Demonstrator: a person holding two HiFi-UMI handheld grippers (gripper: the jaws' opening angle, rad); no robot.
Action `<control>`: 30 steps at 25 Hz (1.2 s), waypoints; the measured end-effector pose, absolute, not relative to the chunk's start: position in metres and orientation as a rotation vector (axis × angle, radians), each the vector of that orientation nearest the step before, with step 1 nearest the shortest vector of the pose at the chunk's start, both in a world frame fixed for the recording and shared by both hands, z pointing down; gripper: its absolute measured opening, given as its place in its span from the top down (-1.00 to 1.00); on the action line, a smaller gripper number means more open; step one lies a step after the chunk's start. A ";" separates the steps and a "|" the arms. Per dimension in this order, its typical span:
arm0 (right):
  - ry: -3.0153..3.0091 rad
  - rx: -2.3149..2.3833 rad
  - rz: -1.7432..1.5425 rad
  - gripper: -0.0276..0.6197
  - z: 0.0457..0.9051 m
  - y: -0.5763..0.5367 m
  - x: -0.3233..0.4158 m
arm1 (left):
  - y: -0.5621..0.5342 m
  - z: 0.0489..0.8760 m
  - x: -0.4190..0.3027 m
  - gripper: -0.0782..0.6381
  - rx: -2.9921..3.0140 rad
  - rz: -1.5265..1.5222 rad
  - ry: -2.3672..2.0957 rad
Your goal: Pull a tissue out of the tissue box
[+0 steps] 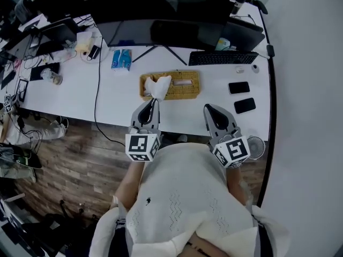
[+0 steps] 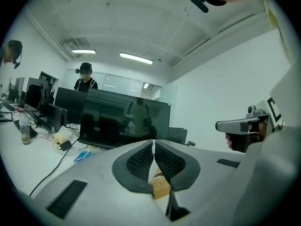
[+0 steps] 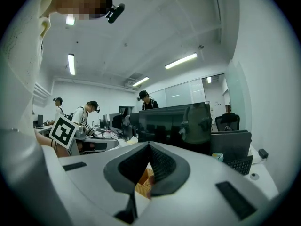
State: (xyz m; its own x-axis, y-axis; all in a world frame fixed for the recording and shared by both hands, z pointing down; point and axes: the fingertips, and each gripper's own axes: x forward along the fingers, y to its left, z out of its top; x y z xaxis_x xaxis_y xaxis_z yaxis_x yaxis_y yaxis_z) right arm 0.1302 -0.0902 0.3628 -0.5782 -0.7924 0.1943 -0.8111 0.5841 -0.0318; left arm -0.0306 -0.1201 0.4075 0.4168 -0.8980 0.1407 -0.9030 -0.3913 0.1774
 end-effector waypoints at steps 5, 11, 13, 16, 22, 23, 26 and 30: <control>-2.681 1.385 0.075 0.91 0.333 -0.098 0.134 | -0.128 0.380 -0.026 0.73 2.477 -0.027 -1.585; -2.752 1.426 0.105 0.91 0.309 -0.104 0.140 | -0.135 0.353 -0.022 0.73 2.497 -0.074 -1.594; -2.807 1.452 0.148 0.91 0.299 -0.105 0.144 | -0.137 0.345 -0.019 0.73 2.514 -0.087 -1.593; -2.849 1.475 0.181 0.91 0.289 -0.103 0.151 | -0.135 0.337 -0.012 0.73 2.540 -0.097 -1.584; -2.823 1.468 0.143 0.91 0.290 -0.104 0.158 | -0.134 0.328 0.001 0.73 2.559 -0.140 -1.529; -2.821 1.470 0.144 0.91 0.291 -0.104 0.158 | -0.134 0.328 0.002 0.73 2.563 -0.139 -1.525; -2.812 1.480 0.143 0.91 0.293 -0.105 0.160 | -0.133 0.329 0.005 0.73 2.569 -0.141 -1.513; -2.811 1.460 0.137 0.91 0.295 -0.100 0.163 | -0.132 0.330 0.010 0.73 2.577 -0.145 -1.495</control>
State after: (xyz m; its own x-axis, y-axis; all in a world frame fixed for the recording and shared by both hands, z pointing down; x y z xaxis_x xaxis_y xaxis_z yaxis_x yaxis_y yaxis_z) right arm 0.1627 -0.1002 0.2951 -0.5756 -0.8176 0.0147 -0.8152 0.5722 -0.0899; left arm 0.0101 -0.1317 0.3301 0.4959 -0.8683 -0.0042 -0.8530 -0.4881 0.1851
